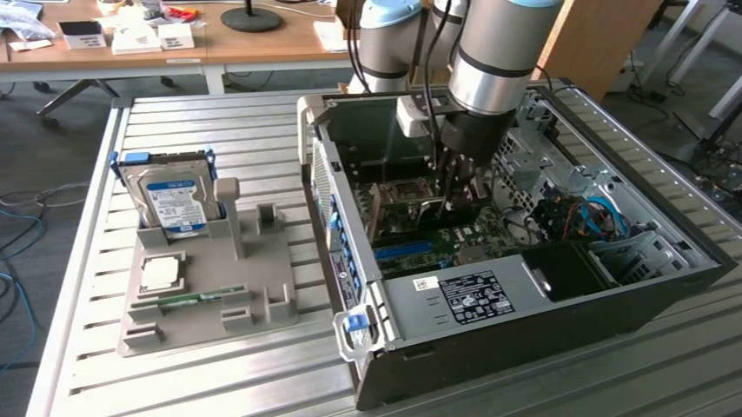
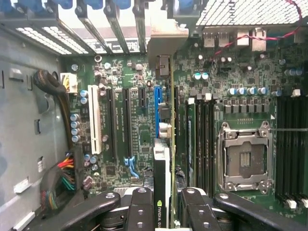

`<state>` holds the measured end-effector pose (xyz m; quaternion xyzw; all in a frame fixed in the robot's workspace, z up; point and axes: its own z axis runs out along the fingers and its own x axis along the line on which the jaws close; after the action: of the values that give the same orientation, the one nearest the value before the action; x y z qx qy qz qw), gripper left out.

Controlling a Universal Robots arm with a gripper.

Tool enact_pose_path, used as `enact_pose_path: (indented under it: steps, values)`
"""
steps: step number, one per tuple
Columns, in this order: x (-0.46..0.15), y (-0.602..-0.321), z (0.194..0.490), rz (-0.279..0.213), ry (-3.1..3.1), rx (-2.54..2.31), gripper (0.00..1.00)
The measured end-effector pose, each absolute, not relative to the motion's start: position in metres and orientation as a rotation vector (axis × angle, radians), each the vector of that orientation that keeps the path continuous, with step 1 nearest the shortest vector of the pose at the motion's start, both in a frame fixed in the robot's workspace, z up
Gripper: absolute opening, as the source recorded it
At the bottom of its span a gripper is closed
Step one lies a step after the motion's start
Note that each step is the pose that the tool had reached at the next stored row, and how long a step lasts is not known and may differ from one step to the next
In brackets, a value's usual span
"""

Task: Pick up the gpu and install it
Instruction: 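Insert the gpu into the slot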

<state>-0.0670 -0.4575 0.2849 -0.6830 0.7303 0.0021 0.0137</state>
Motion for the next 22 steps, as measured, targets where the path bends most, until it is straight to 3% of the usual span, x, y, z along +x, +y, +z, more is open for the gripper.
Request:
enact_pose_path:
  steps: [22]
  values:
    - [-0.0740,-0.4598,0.2760,0.007,2.275,-2.127,0.27]
